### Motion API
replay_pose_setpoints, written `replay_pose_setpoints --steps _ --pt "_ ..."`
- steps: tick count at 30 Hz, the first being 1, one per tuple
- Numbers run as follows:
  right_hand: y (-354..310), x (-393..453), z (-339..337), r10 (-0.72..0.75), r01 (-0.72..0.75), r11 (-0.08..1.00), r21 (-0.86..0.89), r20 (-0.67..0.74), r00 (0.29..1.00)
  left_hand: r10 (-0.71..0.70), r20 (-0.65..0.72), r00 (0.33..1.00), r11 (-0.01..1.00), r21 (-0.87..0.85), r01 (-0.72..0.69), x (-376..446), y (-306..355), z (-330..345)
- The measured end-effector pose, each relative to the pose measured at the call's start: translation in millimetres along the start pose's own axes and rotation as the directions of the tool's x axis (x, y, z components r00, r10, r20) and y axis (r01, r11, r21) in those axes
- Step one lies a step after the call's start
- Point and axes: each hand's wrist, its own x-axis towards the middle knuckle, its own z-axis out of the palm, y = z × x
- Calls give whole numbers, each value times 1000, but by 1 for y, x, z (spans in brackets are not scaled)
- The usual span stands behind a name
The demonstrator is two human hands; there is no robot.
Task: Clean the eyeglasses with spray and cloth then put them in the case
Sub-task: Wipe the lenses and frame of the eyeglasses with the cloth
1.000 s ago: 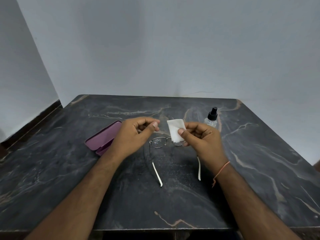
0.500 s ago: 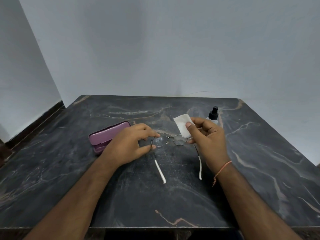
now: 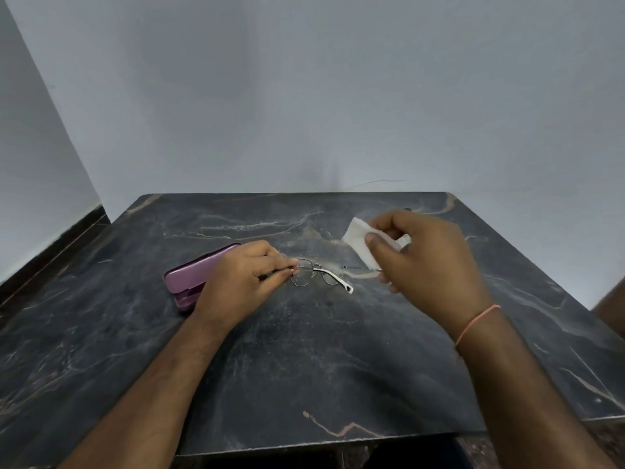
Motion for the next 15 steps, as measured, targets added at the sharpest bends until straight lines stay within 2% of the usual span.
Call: replay_pose_setpoints --steps 2,5,7,10,15 --pt "-14 -1 0 -62 76 943 -325 54 997 8 -22 1000 1000 -14 -9 -1 0 0" --pt "-19 1 18 -41 101 847 -521 125 991 -7 -43 999 999 -40 5 -3 -2 0" --pt "-17 1 36 -42 114 849 -517 147 988 -32 -59 998 997 -70 28 -3 -2 -1" --pt "-8 0 64 -82 117 905 -408 103 991 -69 -80 994 993 -97 61 -3 0 -1" --pt "12 -2 96 -261 252 908 -335 20 965 -97 -72 993 990 -108 89 -2 -2 2"
